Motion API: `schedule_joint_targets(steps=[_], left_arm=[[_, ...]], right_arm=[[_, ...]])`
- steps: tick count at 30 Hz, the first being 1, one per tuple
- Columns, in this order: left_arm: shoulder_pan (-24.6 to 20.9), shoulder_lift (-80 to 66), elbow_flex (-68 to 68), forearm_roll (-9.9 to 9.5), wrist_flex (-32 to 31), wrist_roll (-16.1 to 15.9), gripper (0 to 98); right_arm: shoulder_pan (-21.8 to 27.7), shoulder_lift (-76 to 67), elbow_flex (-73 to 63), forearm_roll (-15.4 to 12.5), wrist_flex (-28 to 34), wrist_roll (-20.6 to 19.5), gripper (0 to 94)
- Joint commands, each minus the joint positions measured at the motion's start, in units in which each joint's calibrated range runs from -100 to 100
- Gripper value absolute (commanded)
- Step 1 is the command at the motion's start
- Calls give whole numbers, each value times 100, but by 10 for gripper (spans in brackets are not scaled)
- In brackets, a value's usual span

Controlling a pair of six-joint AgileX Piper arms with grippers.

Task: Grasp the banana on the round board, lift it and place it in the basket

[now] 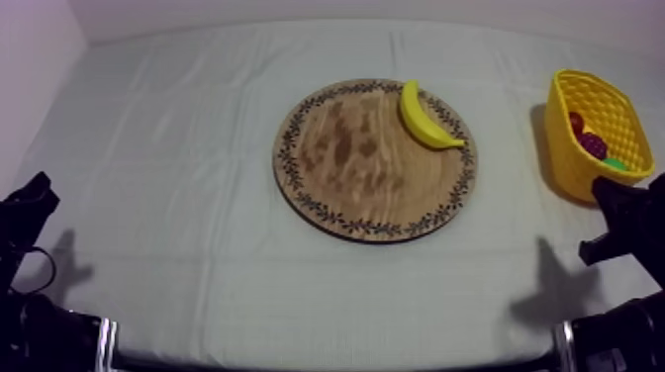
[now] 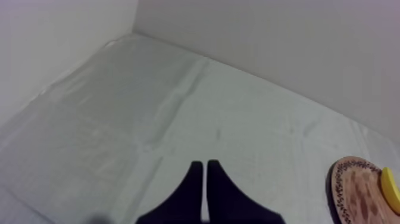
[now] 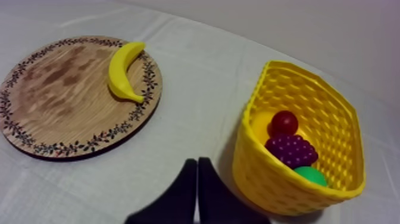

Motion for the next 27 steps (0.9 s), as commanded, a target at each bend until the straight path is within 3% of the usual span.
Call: schedule_joint_targets(steps=[1, 15, 27], left_arm=[[-2, 2, 3, -1, -1, 0, 1], [-2, 2, 3, -1, -1, 0, 1], [-2, 2, 3, -1, -1, 0, 1]], right_arm=[[-1, -5, 4, -4, 0, 0, 4], [-43, -5, 4, -4, 0, 13, 4], [-891, -5, 4, -4, 0, -82, 7]])
